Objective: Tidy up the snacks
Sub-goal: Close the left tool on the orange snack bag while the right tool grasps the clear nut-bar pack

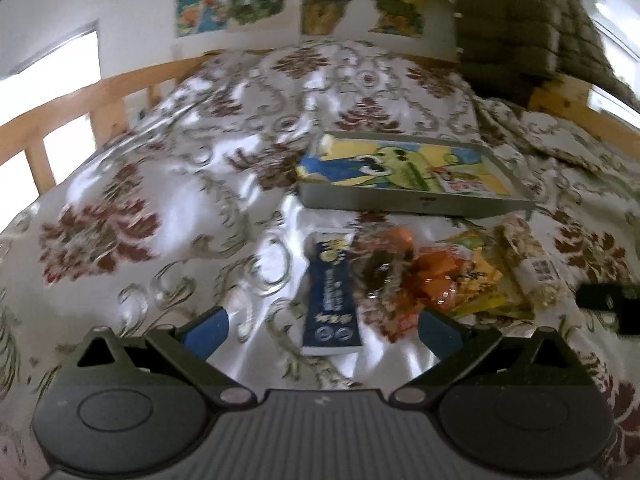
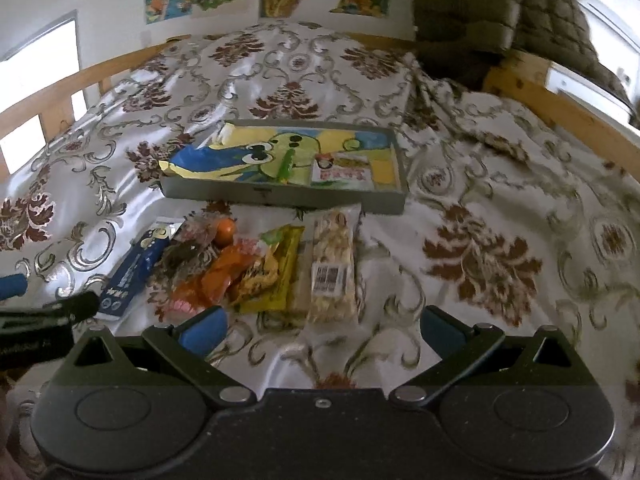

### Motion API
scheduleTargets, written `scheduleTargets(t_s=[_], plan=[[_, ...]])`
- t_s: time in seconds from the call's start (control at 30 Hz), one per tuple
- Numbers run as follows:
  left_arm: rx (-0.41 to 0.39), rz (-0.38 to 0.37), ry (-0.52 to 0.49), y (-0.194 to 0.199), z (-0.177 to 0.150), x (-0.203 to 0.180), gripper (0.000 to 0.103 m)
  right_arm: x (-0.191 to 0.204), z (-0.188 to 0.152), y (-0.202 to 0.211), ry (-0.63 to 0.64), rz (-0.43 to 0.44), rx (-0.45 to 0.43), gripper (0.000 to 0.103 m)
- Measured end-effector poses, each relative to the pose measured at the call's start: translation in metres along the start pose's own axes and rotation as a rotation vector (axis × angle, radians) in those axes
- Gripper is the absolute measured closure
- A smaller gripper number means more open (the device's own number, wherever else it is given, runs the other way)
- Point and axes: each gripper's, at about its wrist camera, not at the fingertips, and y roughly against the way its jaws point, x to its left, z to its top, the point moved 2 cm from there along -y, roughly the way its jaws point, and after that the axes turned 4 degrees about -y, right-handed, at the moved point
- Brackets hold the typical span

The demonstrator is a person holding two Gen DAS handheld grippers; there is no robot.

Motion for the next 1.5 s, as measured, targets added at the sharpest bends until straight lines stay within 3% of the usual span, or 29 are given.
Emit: scheduleTargets(t_s=[0.27,0.57,0.8,0.93,1.0,1.3,1.5], plan=[[-0.051,-0.112,-0.181,-0.03,0.016,-0.032,0.0,-0.021,0.021,-0.041,0.041,0.055,0.003,0.001],[-0.015,-0.251,-0.207,-0.072,0.023,-0.043,0.0,-0.03,0.026,-0.07,0.02,0.1,0.038,0.006],[0.001,-0.331,-0.286,-0.1,0.023,-0.054,0.0,-0.027,0.028,-0.09,0.019,0.162,0.064,0.019],[0.003,-0.39,-0.273,-0.109,0.024,-0.053,0.003,-0.025,0.032,-0.095,-0.001,0.205,0.064,0.028],[0.008,-0.423,-0.252,-0.111,0.026,-0.051,0.004,-0.024,0.032,-0.099,0.008,0.203,0.067,0.038],[0.06,-0.467,-0.227,-0.126,0.024,-0.053,0.025,-0.021,0.029,-0.119,0.026,0.149,0.12,0.06],[0.073,-0.449,-0.213,-0.135,0.029,-0.055,0.037,-0.024,0.029,-0.12,0.017,0.13,0.117,0.062]])
